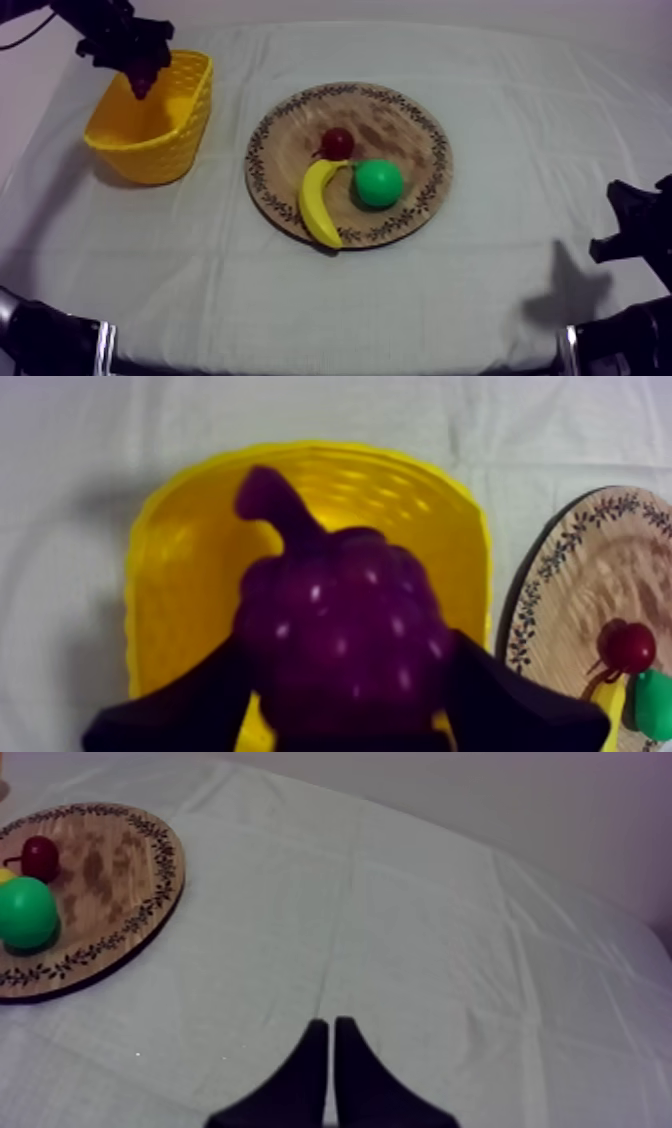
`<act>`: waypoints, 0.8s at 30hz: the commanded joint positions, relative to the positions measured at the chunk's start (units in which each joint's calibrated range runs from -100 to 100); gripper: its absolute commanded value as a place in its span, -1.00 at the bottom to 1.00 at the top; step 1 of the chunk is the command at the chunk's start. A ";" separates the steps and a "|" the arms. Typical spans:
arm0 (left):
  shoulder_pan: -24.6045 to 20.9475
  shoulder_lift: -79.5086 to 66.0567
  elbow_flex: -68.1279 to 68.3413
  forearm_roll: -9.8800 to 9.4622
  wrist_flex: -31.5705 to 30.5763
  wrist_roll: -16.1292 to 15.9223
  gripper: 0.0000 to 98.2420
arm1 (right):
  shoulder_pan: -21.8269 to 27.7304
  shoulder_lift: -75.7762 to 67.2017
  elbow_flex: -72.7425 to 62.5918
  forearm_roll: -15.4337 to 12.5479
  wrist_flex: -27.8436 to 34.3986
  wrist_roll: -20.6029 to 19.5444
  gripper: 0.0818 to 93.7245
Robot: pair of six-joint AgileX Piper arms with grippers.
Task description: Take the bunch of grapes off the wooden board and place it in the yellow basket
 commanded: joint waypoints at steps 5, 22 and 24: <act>0.87 -0.67 -0.42 -1.46 -1.04 1.89 0.88 | 0.01 0.00 -0.01 -0.02 -0.06 -0.03 -0.99; 0.28 -7.22 5.88 -2.20 -4.31 2.76 0.75 | 0.01 0.00 -0.01 -0.02 -0.06 0.02 -0.99; 0.36 -8.99 7.32 -2.44 -4.73 2.96 0.68 | 0.01 0.00 -0.01 -0.02 -0.06 0.02 -0.99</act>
